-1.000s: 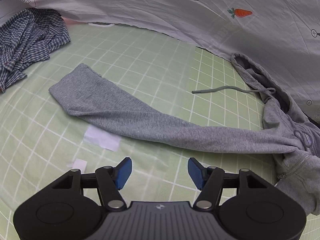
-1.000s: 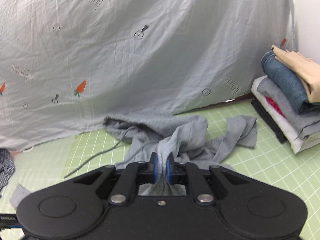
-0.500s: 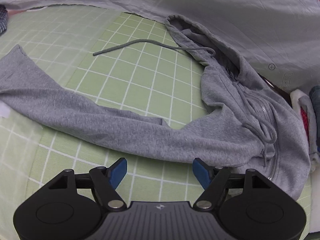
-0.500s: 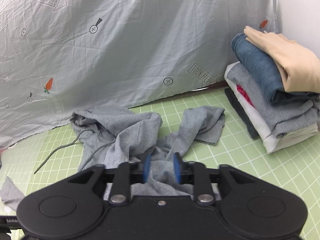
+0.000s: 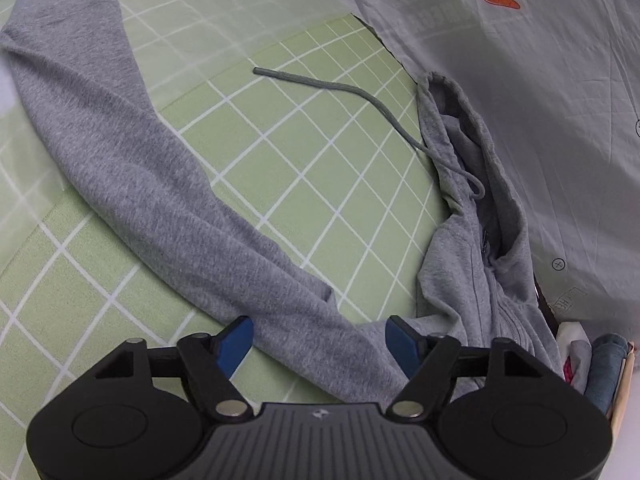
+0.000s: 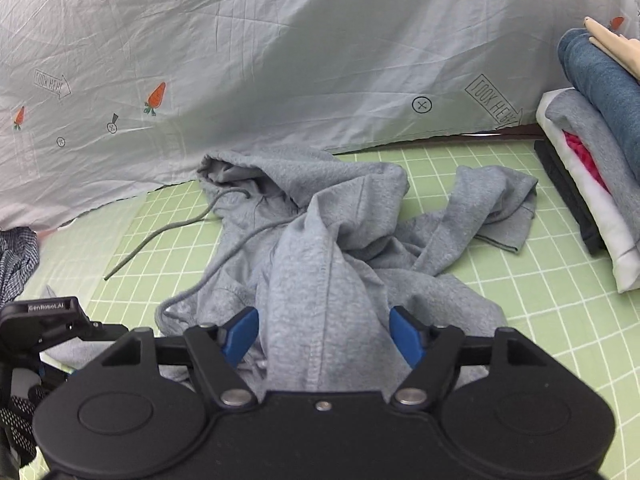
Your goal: Fold clothes
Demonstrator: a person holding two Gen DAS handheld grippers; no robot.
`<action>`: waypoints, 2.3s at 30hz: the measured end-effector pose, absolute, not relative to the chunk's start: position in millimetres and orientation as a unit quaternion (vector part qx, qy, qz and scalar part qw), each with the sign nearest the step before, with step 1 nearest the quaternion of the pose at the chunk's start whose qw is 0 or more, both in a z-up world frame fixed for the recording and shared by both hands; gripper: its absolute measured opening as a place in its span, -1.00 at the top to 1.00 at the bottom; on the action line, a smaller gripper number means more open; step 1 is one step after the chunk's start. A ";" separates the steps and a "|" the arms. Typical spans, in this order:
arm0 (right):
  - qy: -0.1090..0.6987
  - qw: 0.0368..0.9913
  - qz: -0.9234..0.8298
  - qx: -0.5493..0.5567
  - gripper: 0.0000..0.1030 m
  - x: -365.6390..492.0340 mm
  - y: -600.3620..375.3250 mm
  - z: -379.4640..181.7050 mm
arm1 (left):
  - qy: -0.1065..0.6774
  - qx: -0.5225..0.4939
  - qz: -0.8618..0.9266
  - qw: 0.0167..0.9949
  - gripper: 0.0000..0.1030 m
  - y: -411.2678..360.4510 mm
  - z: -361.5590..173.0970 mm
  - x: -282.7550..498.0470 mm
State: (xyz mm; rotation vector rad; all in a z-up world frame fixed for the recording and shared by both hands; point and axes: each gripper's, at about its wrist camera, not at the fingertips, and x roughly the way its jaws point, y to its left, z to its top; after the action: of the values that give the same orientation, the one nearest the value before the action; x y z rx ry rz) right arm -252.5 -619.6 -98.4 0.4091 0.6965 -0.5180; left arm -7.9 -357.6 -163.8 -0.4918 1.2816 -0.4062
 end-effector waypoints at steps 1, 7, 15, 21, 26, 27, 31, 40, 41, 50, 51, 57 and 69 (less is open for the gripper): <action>0.340 0.885 -0.253 0.195 0.05 -254.1 -619.4 -100.2 | 0.585 -0.218 -0.182 0.759 0.27 -357.6 -163.7 -5.8; 0.319 0.884 -0.265 0.217 0.87 -274.1 -611.7 -101.2 | 0.571 -0.236 -0.167 0.768 0.85 -333.2 -160.3 0.8; 0.287 0.900 -0.235 0.230 0.89 -288.1 -552.1 -79.1 | 0.494 -0.234 -0.120 0.829 0.86 -229.4 -112.0 -6.6; 0.300 0.918 -0.148 0.215 0.89 -269.9 -481.1 -75.7 | 0.442 -0.187 -0.055 0.876 0.87 -149.2 -75.1 -4.7; 0.285 0.931 -0.116 0.197 0.90 -236.1 -459.2 -63.2 | 0.420 -0.181 -0.047 0.888 0.87 -128.4 -56.6 30.3; 0.277 0.933 -0.116 0.197 0.90 -228.8 -459.7 -58.2 | 0.415 -0.179 -0.052 0.891 0.87 -132.5 -52.1 40.0; 0.235 0.941 -0.147 0.193 0.91 -199.7 -502.0 -32.4 | 0.376 -0.170 -0.094 0.906 0.88 -175.4 -24.6 90.3; 0.269 0.897 -0.330 0.115 0.15 -122.0 -629.5 -41.7 | 0.383 -0.112 -0.162 0.903 0.36 -297.8 -21.7 144.1; 0.291 0.881 -0.359 0.098 0.16 -122.9 -635.6 -51.9 | 0.394 -0.104 -0.165 0.898 0.18 -303.1 -32.4 134.1; 0.354 0.828 -0.406 0.152 -0.30 -243.5 -634.6 -113.9 | 0.531 -0.064 -0.248 0.808 -0.05 -317.3 -129.5 23.4; 0.363 0.818 -0.415 0.166 -0.30 -257.5 -634.3 -122.1 | 0.543 -0.065 -0.256 0.797 -0.13 -320.1 -136.5 13.8; 0.354 0.794 -0.422 0.256 -0.31 -292.3 -642.7 -149.1 | 0.557 -0.037 -0.294 0.776 -0.29 -350.6 -151.1 -7.0; 0.316 0.831 -0.350 0.295 -0.52 -261.4 -679.0 -151.5 | 0.548 -0.010 -0.336 0.766 -0.47 -405.1 -160.3 13.8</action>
State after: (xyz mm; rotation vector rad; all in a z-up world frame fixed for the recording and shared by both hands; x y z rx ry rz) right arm -261.4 -679.0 -151.5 0.6246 0.6700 -0.7433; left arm 13.8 -405.1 -160.3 -0.0208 1.1893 -0.7308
